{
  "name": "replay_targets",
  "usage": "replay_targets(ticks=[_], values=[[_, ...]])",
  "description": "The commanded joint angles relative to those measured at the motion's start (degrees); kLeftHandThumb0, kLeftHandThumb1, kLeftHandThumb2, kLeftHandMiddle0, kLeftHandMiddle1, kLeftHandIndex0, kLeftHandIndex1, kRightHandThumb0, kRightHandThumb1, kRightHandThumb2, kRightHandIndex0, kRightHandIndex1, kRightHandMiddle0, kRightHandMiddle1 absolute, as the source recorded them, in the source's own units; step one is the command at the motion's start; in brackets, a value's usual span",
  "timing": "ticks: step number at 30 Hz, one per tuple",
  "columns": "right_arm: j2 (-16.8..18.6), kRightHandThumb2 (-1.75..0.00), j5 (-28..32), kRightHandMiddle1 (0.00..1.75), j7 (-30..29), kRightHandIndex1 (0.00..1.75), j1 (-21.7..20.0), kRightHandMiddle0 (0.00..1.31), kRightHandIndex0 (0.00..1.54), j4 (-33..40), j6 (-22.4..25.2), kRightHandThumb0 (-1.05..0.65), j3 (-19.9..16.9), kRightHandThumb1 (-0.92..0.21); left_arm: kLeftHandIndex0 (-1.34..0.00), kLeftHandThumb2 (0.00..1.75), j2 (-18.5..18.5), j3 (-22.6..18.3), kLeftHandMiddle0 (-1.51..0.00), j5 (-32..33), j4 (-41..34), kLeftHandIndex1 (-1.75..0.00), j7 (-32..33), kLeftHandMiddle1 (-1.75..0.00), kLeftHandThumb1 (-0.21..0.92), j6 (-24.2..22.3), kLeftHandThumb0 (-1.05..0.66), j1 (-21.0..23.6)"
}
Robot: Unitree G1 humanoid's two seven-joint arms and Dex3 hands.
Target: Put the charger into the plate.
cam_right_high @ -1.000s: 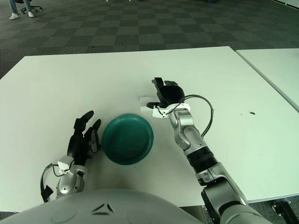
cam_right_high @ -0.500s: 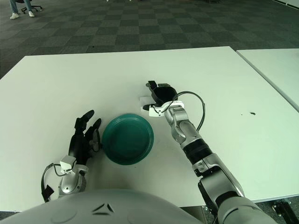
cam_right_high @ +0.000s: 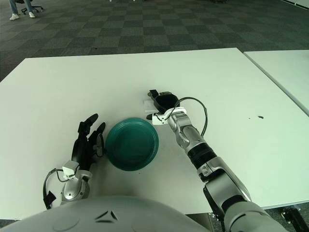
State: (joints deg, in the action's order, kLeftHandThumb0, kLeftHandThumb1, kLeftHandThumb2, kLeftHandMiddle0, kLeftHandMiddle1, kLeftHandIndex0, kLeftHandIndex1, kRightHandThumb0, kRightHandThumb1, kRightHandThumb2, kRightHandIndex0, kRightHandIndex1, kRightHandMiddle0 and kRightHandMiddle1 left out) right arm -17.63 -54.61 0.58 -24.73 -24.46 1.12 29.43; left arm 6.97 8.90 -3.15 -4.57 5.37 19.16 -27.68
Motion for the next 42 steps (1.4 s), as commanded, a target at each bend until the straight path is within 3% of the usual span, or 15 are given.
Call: replay_targets(ticks=[1,8,19,24,35,39,41,42], values=[[0.7,-0.48,0.1,0.6,-0.8,0.01,-2.3,0.0,0.38,-2.1,-0.6,-0.7,1.2,-0.92,0.0,0.94,-0.3,0.4,-0.61,0.4,1.4,-0.9,-0.7,-0.04,0.92,-2.9,-0.87,-1.0],[2.5,-0.54,-0.1,0.52,-1.4,0.0,-3.0,0.0,0.35,-6.5,-0.5,-0.69,3.6,-0.92,0.0,0.95,-0.3,0.3,-0.61,1.0,1.3,-0.89,-1.0,-0.04,0.92,-3.4,-0.89,-0.6],[6.4,-0.53,1.7,0.48,-6.3,0.02,-7.7,0.0,0.38,-27.4,-5.0,-0.69,6.7,-0.92,0.0,0.96,0.1,0.6,-0.58,1.8,0.9,-0.88,-1.0,-0.02,0.92,-3.3,-0.9,-1.0],[7.3,-0.55,2.2,0.46,-7.1,0.03,-9.8,0.0,0.4,-33.5,-6.2,-0.69,7.7,-0.92,0.0,0.95,0.2,0.3,-0.54,1.5,0.8,-0.85,-0.4,-0.01,0.92,-3.3,-0.87,-1.2],[8.7,-0.56,3.5,0.49,-8.7,0.02,-11.5,0.0,0.42,-41.2,-9.0,-0.67,9.0,-0.92,-0.01,0.97,0.0,-0.3,-0.52,1.0,2.2,-0.88,0.0,0.0,0.92,-1.6,-0.88,-0.6],[8.6,-0.58,4.4,0.63,-9.6,0.04,-10.6,0.0,0.49,-42.4,-11.3,-0.66,9.3,-0.92,-0.02,0.97,0.0,-0.2,-0.54,1.0,2.5,-0.89,-0.2,-0.01,0.92,-1.2,-0.9,-0.5],[8.3,-0.59,4.8,0.84,-10.1,0.07,-10.2,0.02,0.55,-42.8,-12.5,-0.66,9.4,-0.92,-0.02,0.97,-0.1,-0.3,-0.54,1.0,2.5,-0.89,-0.2,-0.01,0.92,-1.1,-0.9,-0.6],[8.2,-0.59,5.0,1.04,-10.3,0.18,-10.0,0.03,0.58,-43.0,-12.9,-0.64,9.4,-0.92,-0.02,0.97,-0.1,-0.3,-0.54,0.9,2.4,-0.89,-0.2,-0.01,0.92,-1.1,-0.9,-0.6]])
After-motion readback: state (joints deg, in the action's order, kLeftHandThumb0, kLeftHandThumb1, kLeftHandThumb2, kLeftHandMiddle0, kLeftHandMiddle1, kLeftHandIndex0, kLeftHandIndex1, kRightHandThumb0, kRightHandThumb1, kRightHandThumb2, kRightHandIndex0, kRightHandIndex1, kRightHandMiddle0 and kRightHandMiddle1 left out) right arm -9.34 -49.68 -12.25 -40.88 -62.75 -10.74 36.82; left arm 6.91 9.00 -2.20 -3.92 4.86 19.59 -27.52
